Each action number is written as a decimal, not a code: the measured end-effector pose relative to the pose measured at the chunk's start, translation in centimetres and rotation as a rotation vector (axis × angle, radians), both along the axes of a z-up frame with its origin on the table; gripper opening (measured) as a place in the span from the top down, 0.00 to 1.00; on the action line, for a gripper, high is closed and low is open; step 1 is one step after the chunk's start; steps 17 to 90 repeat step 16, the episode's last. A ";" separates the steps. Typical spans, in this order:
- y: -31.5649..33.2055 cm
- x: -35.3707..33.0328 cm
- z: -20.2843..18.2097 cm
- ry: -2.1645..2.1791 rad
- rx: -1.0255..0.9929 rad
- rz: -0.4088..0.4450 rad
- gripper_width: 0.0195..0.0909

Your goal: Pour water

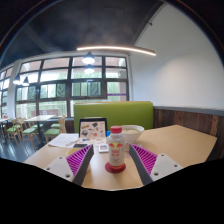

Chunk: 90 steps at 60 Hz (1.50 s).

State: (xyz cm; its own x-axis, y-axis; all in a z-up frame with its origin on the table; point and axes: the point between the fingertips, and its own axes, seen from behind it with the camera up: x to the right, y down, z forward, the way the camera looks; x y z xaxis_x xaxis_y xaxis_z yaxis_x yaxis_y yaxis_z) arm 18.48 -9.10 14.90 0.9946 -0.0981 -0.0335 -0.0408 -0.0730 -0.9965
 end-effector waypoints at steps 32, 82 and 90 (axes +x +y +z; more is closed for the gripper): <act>-11.0 -4.8 0.1 0.078 -0.010 0.026 0.12; -11.0 -4.8 0.1 0.078 -0.010 0.026 0.12; -11.0 -4.8 0.1 0.078 -0.010 0.026 0.12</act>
